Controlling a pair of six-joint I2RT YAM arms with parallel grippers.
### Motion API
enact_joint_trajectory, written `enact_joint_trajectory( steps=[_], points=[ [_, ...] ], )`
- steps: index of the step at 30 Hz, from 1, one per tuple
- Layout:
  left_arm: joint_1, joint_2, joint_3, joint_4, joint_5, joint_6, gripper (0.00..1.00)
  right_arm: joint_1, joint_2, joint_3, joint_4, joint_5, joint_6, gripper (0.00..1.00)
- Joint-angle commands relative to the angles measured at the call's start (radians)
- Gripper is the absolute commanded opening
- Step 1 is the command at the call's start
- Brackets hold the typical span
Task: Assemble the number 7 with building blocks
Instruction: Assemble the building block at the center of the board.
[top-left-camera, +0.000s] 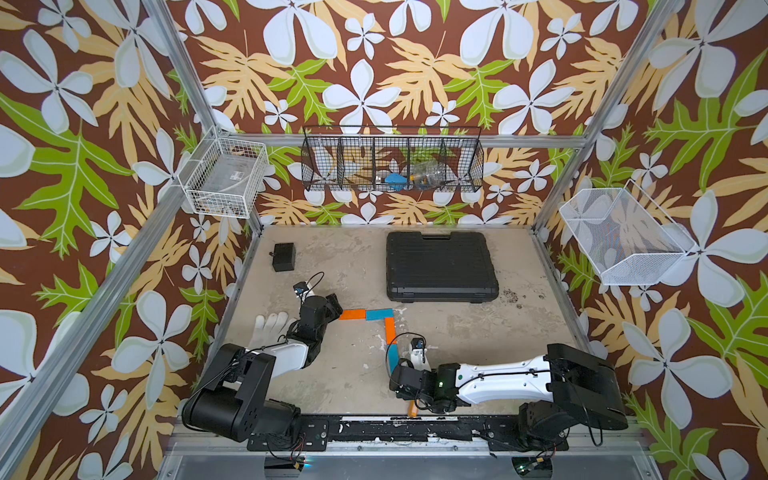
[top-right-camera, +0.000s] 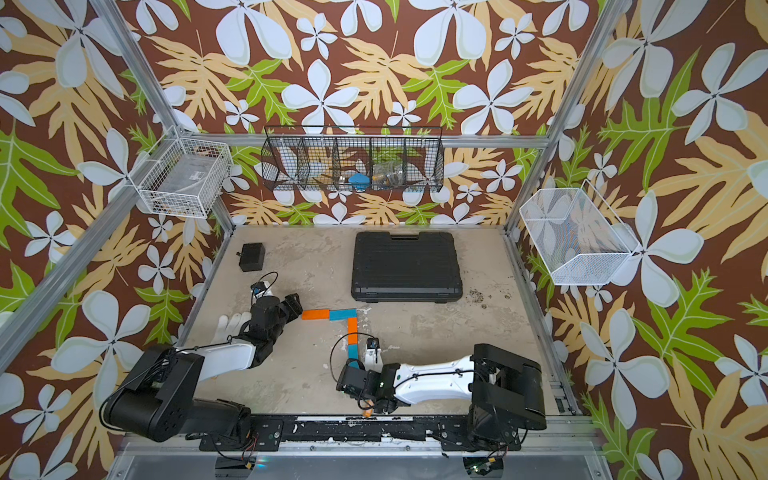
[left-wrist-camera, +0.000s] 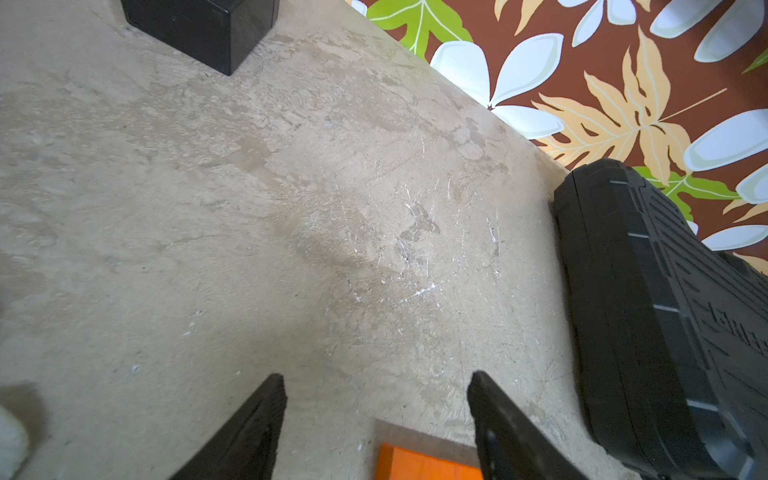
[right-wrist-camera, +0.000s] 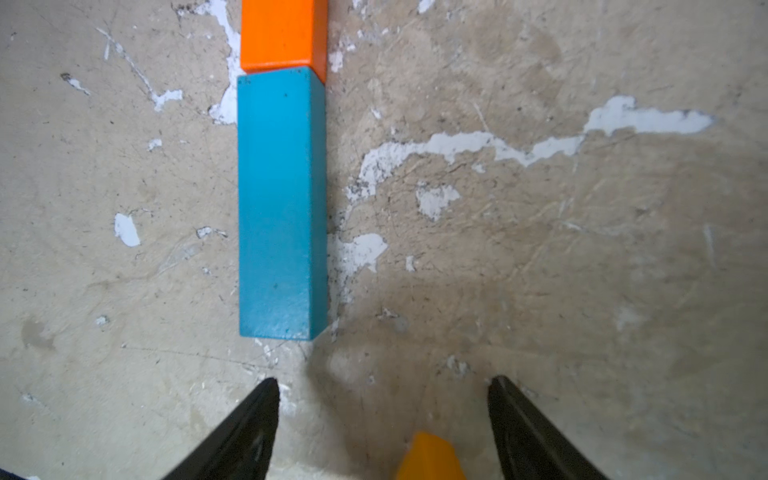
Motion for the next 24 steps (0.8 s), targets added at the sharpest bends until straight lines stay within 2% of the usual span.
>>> enact_joint_trajectory(
  steps=[1, 9, 14, 24],
  points=[
    [0.003, 0.003, 0.001, 0.015, 0.004, -0.006, 0.72, 0.008, 0.011, -0.002, -0.012, -0.067, 0.046, 0.79],
    [0.002, 0.003, 0.002, 0.016, 0.008, -0.006, 0.72, 0.038, -0.032, 0.084, -0.213, 0.03, 0.044, 0.8],
    [0.003, 0.006, 0.003, 0.018, 0.011, -0.008, 0.72, 0.094, -0.058, 0.145, -0.372, 0.098, 0.094, 0.82],
    [0.004, 0.013, 0.003, 0.021, 0.021, -0.014, 0.72, 0.176, -0.028, 0.099, -0.347, 0.044, 0.209, 0.83]
  ],
)
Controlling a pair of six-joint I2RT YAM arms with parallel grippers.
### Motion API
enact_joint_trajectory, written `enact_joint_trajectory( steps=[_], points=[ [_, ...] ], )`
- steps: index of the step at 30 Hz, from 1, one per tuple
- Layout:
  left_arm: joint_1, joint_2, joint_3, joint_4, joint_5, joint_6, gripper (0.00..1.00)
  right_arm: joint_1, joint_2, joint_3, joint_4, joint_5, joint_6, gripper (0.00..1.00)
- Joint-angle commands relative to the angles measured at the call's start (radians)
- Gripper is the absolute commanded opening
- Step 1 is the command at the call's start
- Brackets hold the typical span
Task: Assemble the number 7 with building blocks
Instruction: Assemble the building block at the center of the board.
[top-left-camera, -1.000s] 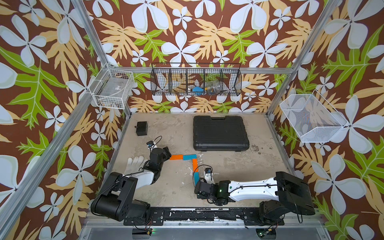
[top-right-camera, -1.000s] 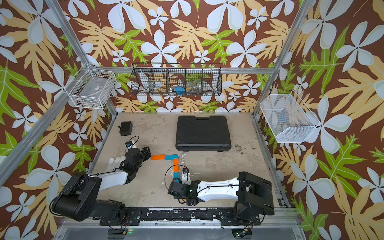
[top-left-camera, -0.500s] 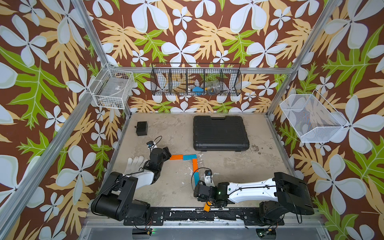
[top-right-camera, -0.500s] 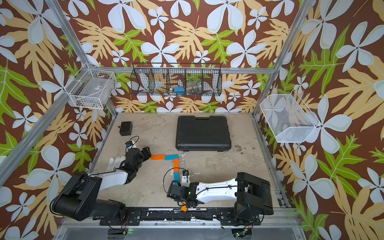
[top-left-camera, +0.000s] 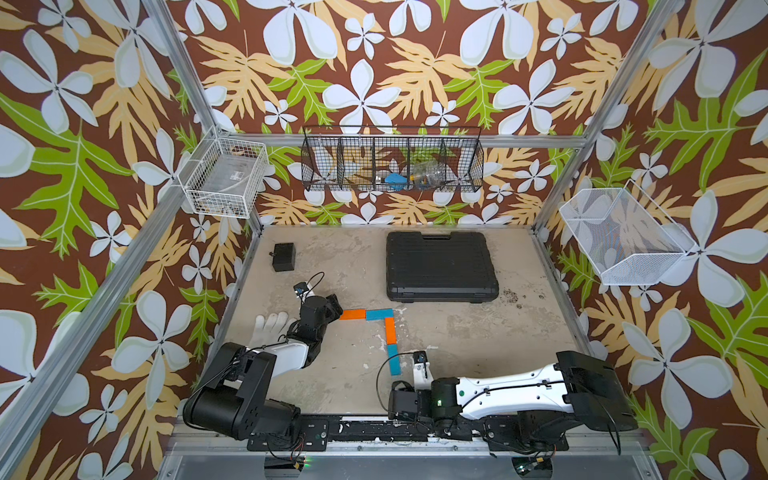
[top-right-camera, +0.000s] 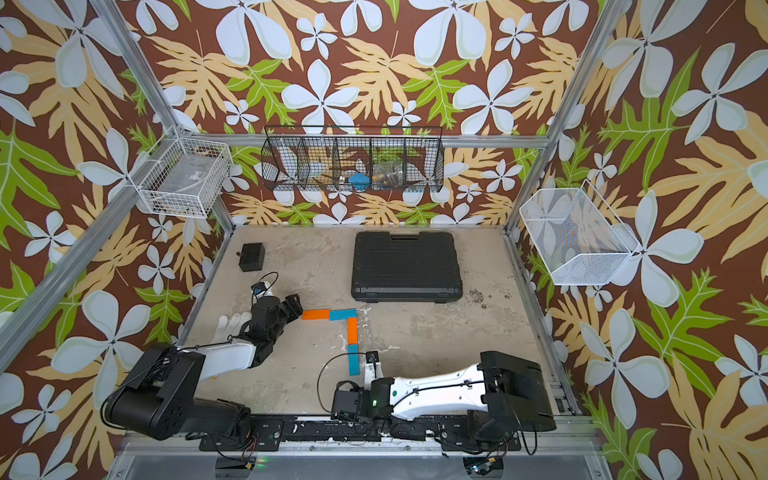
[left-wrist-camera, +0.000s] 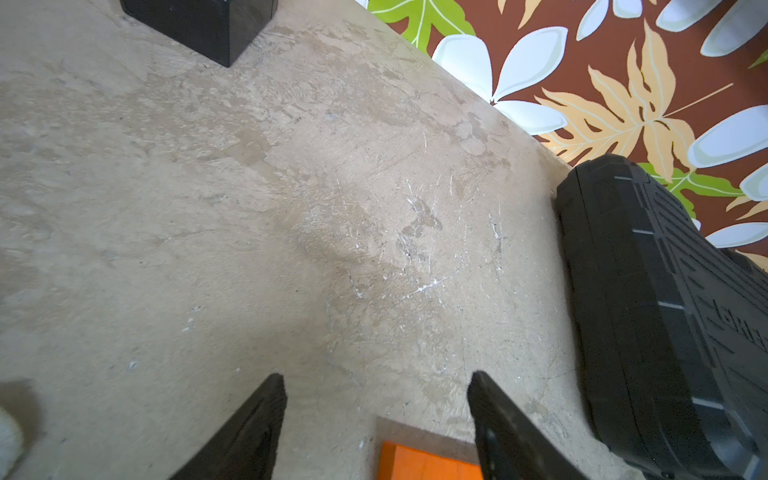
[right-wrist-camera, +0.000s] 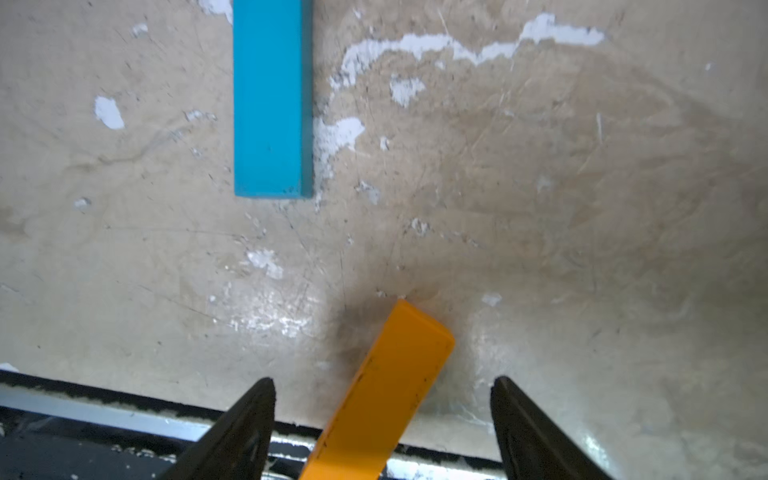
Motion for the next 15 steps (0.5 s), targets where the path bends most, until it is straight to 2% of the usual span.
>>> enact_joint_trajectory(
  steps=[1, 3, 7, 9, 11, 12, 15],
  points=[
    [0.003, 0.004, 0.003, 0.02, 0.013, -0.01, 0.72, 0.005, -0.004, -0.022, 0.022, -0.004, 0.052, 0.83],
    [0.004, 0.006, 0.005, 0.02, 0.014, -0.008, 0.73, 0.004, -0.011, -0.048, 0.079, -0.02, 0.05, 0.81],
    [0.004, 0.006, 0.004, 0.022, 0.014, -0.009, 0.72, 0.004, 0.008, -0.075, 0.137, -0.048, 0.05, 0.71],
    [0.002, 0.006, 0.005, 0.02, 0.014, -0.009, 0.72, 0.004, 0.026, -0.069, 0.154, -0.06, 0.039, 0.58],
    [0.003, 0.006, 0.005, 0.019, 0.014, -0.009, 0.72, 0.005, 0.047, -0.061, 0.171, -0.073, 0.026, 0.33],
    [0.004, 0.006, 0.005, 0.019, 0.014, -0.007, 0.72, 0.004, 0.056, -0.056, 0.172, -0.078, 0.022, 0.25],
    [0.004, 0.006, 0.005, 0.018, 0.013, -0.007, 0.72, 0.004, 0.073, -0.039, 0.169, -0.081, 0.012, 0.23]
  ],
)
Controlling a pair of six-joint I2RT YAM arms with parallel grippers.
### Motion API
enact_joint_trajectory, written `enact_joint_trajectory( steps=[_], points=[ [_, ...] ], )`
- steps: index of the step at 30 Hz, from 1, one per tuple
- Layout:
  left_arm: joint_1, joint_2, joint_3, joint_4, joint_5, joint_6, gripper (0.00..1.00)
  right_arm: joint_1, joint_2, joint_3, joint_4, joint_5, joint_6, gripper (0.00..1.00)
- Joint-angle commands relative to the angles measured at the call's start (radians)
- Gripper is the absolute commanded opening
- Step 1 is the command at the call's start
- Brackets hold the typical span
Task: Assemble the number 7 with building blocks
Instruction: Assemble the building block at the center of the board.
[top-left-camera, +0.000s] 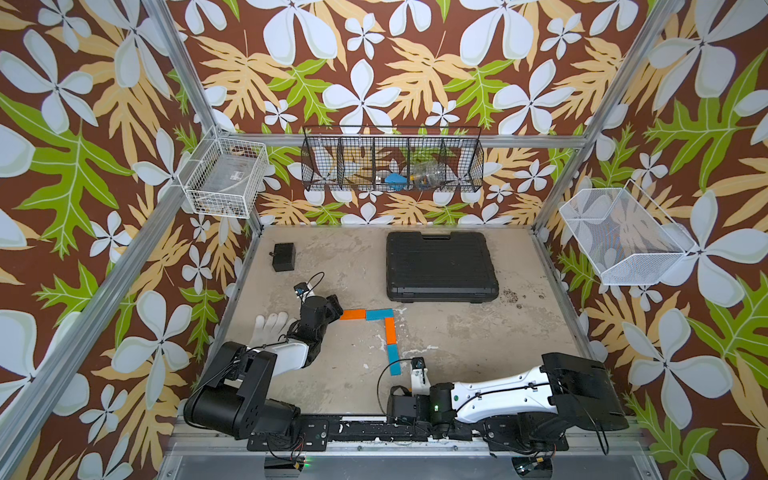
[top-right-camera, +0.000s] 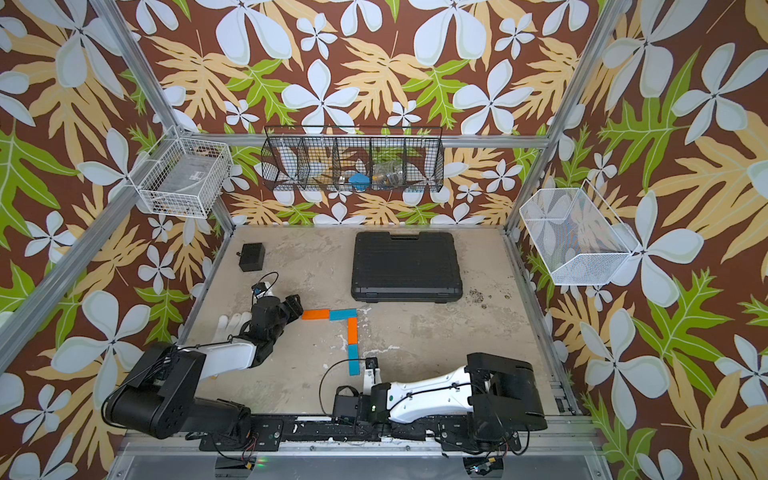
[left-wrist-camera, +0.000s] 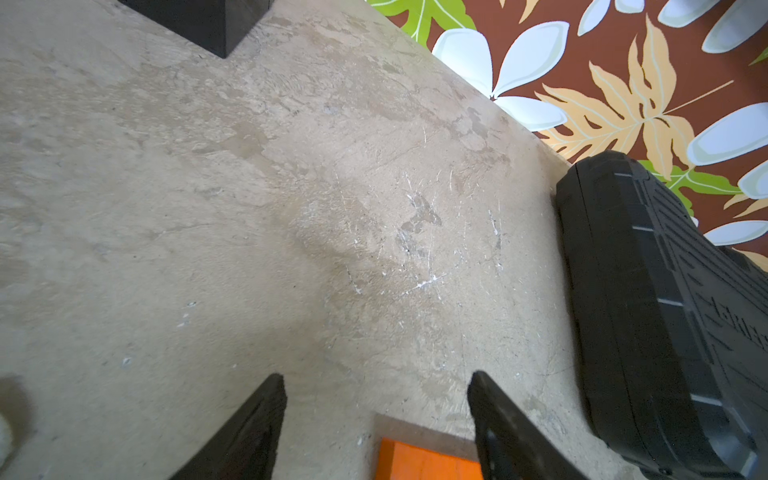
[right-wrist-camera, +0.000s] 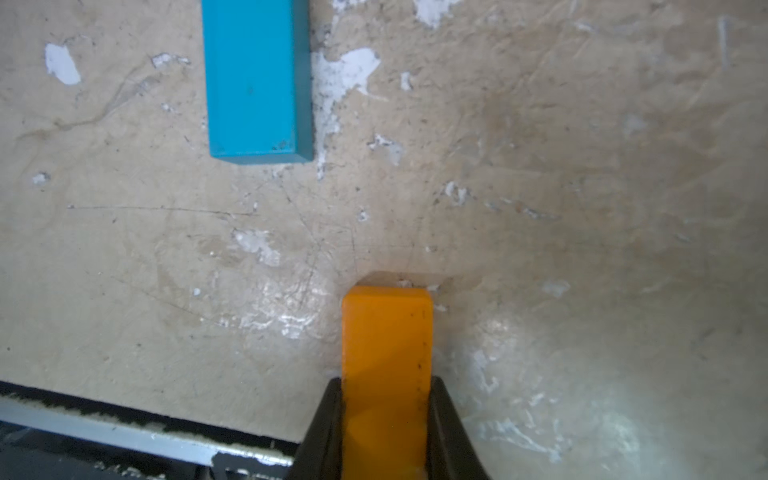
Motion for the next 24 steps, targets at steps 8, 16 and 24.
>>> enact_joint_trajectory(
  steps=[8, 16, 24],
  points=[
    [0.004, -0.003, 0.004, 0.015, 0.003, -0.003, 0.72, 0.0, 0.051, 0.101, -0.006, -0.011, -0.06, 0.25],
    [0.005, -0.004, 0.004, 0.014, 0.003, -0.003, 0.72, -0.025, 0.108, 0.157, -0.018, -0.012, -0.112, 0.26],
    [0.008, 0.0, 0.006, 0.015, 0.006, -0.003, 0.72, -0.06, 0.082, 0.138, 0.002, -0.005, -0.137, 0.27]
  ],
)
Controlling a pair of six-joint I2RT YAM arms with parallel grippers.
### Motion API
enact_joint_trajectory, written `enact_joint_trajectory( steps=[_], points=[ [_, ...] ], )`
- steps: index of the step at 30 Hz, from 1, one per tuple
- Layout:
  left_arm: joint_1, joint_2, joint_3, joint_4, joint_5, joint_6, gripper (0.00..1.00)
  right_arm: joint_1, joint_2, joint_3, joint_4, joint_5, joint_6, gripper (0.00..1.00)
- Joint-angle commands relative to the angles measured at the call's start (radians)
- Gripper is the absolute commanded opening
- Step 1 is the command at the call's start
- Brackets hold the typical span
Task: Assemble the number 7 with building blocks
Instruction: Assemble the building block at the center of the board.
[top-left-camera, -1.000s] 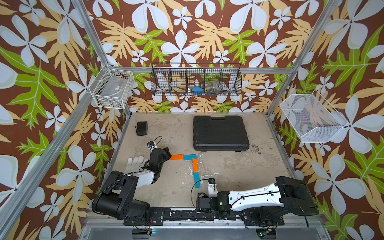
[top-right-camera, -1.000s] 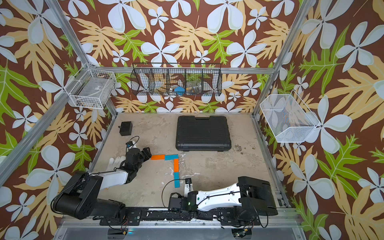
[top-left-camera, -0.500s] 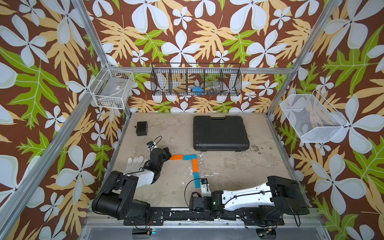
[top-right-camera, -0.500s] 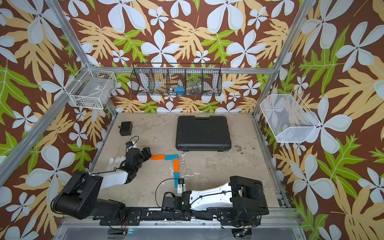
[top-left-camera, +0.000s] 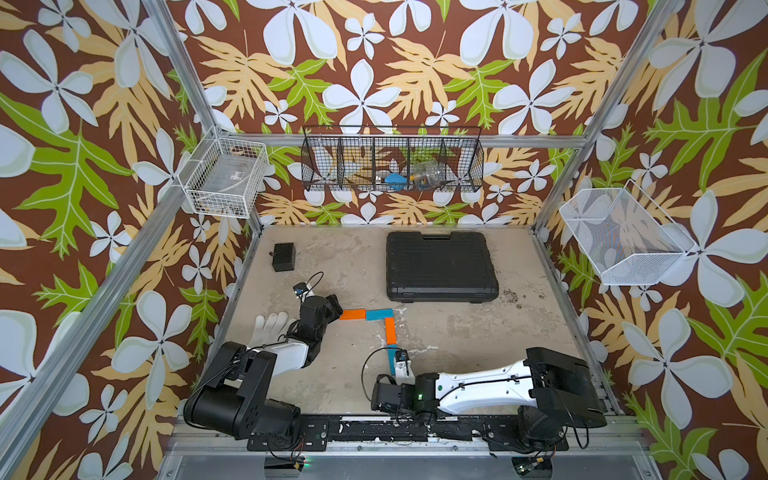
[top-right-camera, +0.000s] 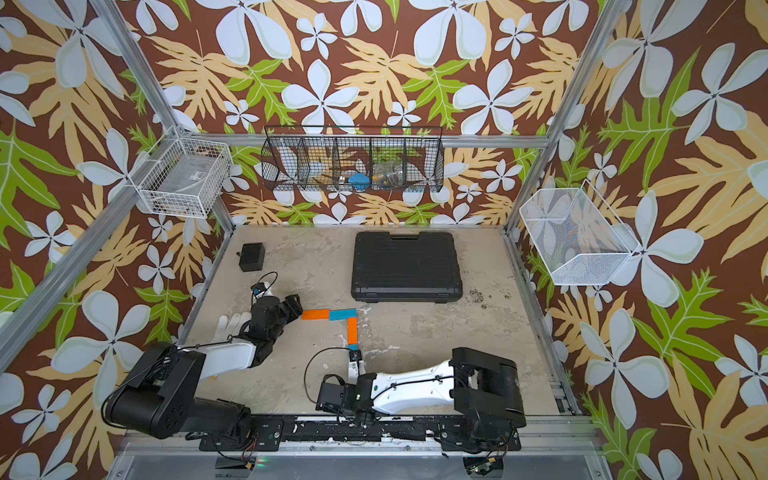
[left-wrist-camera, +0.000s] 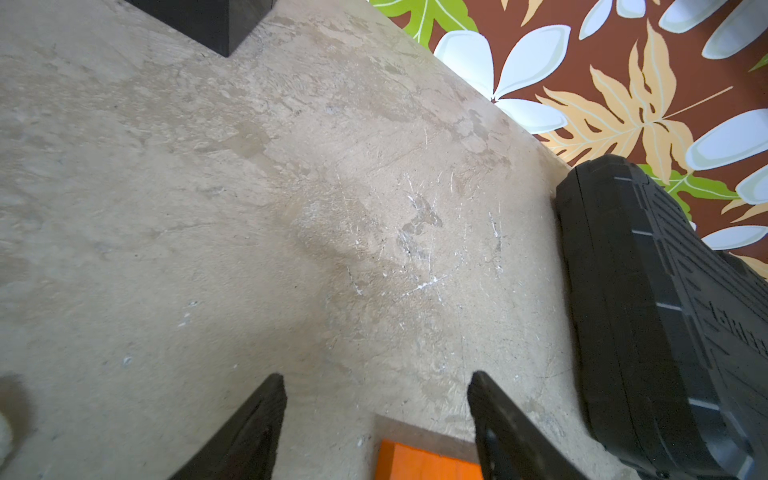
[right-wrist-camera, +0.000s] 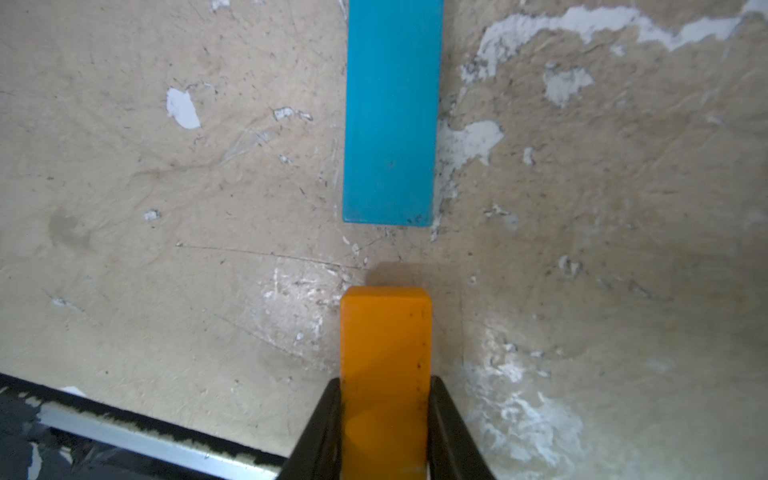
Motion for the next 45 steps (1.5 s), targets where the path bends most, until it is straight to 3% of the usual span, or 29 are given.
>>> enact_joint_trajectory(
  steps=[1, 30, 33, 41, 45],
  points=[
    [0.004, -0.001, 0.007, 0.014, 0.003, 0.007, 0.72, -0.008, -0.004, 0.005, -0.005, 0.017, -0.024, 0.27],
    [0.007, 0.009, 0.009, 0.016, 0.005, 0.007, 0.72, -0.044, 0.044, -0.019, 0.056, -0.015, -0.05, 0.32],
    [0.007, 0.011, 0.011, 0.017, 0.005, 0.007, 0.72, -0.045, 0.043, -0.023, 0.053, -0.014, -0.049, 0.36],
    [0.007, 0.011, 0.01, 0.017, 0.006, 0.006, 0.72, -0.045, 0.044, -0.028, 0.045, -0.012, -0.041, 0.71],
    [0.007, 0.014, 0.011, 0.017, 0.011, 0.007, 0.72, -0.045, 0.049, -0.029, 0.048, -0.014, -0.039, 0.72]
  ],
)
